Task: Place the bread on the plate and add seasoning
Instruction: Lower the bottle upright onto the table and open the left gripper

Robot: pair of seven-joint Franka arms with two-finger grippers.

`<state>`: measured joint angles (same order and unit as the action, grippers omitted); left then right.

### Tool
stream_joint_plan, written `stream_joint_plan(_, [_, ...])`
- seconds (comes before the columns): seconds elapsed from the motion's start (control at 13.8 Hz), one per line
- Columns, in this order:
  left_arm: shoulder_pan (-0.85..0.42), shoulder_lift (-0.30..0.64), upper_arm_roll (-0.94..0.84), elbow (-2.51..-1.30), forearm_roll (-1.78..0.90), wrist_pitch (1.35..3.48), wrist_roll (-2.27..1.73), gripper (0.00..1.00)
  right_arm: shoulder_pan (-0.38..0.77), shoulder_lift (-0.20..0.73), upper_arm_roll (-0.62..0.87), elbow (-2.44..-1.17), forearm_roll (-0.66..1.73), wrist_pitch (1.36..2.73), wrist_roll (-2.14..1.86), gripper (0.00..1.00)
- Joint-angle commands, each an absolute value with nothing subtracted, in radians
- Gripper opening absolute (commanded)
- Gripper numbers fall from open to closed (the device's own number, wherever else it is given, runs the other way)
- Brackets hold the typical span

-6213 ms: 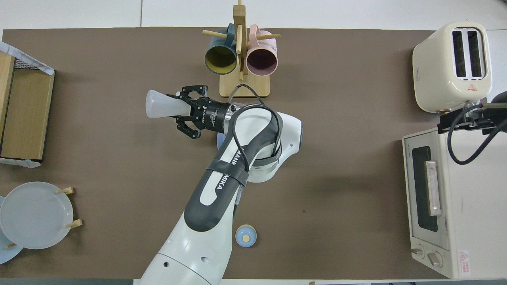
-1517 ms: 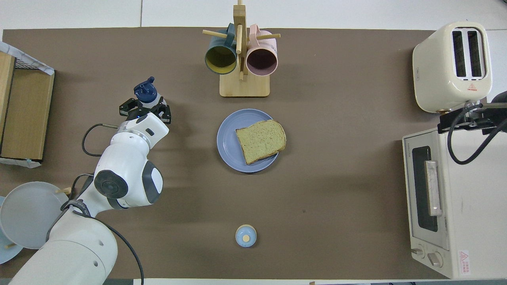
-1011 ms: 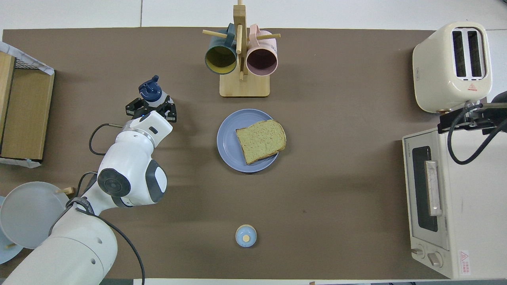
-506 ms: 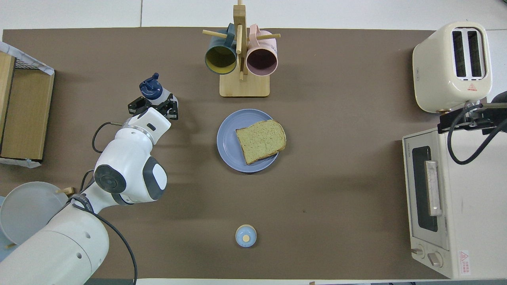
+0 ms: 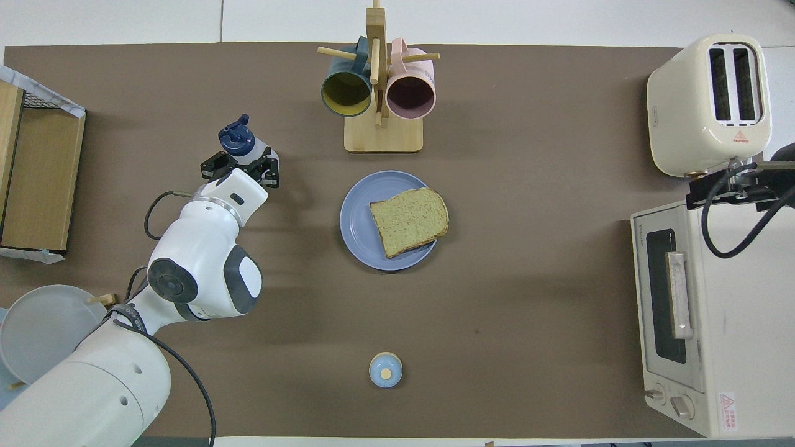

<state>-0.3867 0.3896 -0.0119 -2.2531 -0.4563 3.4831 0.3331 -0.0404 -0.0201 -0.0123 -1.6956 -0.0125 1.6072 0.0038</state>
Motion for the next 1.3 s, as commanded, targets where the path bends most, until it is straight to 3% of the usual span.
stream_joint_plan(0.0, [-0.373,0.402,-0.023,-2.246,-0.456,3.479,0.331,1.0,-0.052,-0.032,-0.005,-1.703,-0.023,1.6,-0.018,1.0])
stream_joint_plan(0.58, [-0.371,0.364,-0.023,-2.293,-0.457,3.479,0.33,1.0,-0.052,-0.032,-0.005,-1.703,-0.023,1.6,-0.018,1.0])
stream_joint_plan(1.23, [-0.373,0.148,-0.023,-2.499,-0.459,3.458,0.328,1.0,-0.052,-0.032,-0.005,-1.703,-0.023,1.6,-0.018,1.0])
